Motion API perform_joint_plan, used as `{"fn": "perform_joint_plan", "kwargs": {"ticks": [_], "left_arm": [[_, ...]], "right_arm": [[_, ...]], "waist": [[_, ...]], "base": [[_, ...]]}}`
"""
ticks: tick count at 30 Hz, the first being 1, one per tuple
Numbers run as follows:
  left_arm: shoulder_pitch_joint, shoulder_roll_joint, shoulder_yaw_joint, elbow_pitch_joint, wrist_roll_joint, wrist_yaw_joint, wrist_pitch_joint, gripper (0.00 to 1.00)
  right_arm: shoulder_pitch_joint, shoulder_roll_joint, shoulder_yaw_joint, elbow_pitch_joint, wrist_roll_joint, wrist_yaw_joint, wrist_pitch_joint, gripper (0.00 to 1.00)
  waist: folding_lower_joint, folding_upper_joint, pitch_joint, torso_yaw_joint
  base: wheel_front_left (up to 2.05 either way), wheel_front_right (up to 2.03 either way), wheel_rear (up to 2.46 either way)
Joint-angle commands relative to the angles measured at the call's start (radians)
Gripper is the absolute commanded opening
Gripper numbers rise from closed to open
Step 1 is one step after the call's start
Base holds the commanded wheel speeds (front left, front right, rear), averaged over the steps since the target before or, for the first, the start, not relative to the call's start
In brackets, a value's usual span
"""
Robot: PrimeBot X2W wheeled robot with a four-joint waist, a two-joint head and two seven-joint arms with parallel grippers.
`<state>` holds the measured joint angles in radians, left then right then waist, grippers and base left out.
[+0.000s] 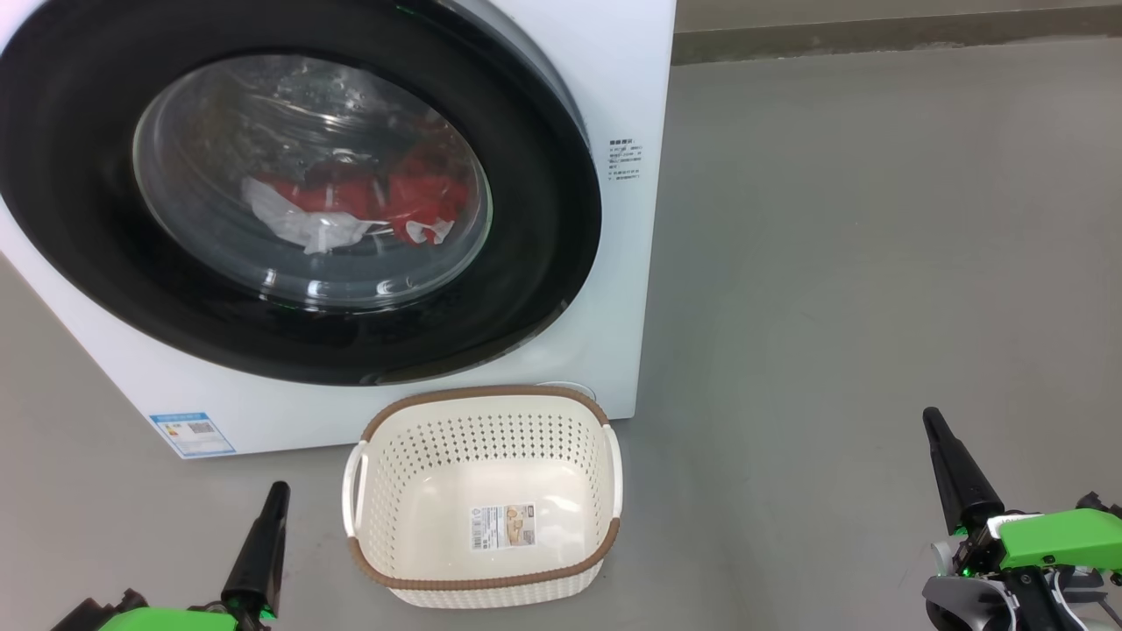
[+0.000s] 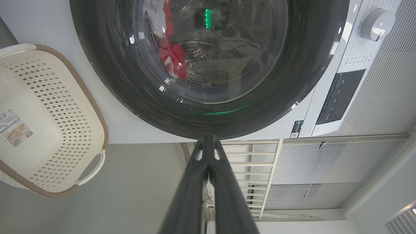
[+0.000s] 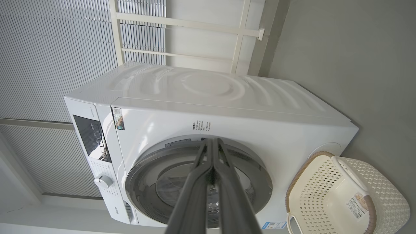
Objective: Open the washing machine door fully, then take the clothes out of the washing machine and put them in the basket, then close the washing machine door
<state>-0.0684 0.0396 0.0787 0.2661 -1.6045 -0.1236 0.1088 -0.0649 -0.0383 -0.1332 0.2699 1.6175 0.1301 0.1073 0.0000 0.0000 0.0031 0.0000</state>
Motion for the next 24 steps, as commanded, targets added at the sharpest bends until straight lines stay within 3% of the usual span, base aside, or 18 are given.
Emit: {"fn": "perform_joint_plan", "kwargs": {"ticks": [1,4,5,11,15,24], "left_arm": [[-0.04,0.011,0.035,-0.021,-0.004,-0.007,0.004,0.0],[-0.04,0.011,0.035,-0.021,-0.004,-0.007,0.004,0.0],[0.001,0.0,-0.001,0.003,0.0,0.0,0.0,1.0],[0.031,-0.012,-0.007,0.038,0.002,0.001,-0.007,1.0],[0.034,-0.01,-0.009,0.03,0.008,0.0,-0.018,1.0],[0.042,-0.003,-0.01,0.021,0.068,0.0,-0.046,1.0]], "right_arm": [[-0.043,-0.012,0.019,-0.025,-0.009,0.001,0.006,0.0],[-0.043,-0.012,0.019,-0.025,-0.009,0.001,0.006,0.0],[0.001,0.001,0.0,0.003,0.0,0.0,0.0,1.0],[0.03,0.018,0.009,0.044,0.0,0.0,-0.008,1.0],[0.034,0.017,0.016,0.036,-0.005,0.0,-0.02,1.0],[0.047,0.011,0.029,0.025,-0.069,0.0,-0.047,1.0]], "waist": [[0.0,0.0,0.0,0.0],[0.0,0.0,0.0,0.0],[0.0,0.0,0.0,0.0],[0.0001,0.0,0.002,0.0],[0.0022,0.0,-0.001,0.002],[0.0001,0.0,0.002,0.005]], "base": [[0.0,0.0,0.0],[0.0,0.0,0.0],[0.0,0.0,0.0],[0.0,0.0,0.0],[0.0,0.0,0.0],[0.0,0.0,0.0]]}}
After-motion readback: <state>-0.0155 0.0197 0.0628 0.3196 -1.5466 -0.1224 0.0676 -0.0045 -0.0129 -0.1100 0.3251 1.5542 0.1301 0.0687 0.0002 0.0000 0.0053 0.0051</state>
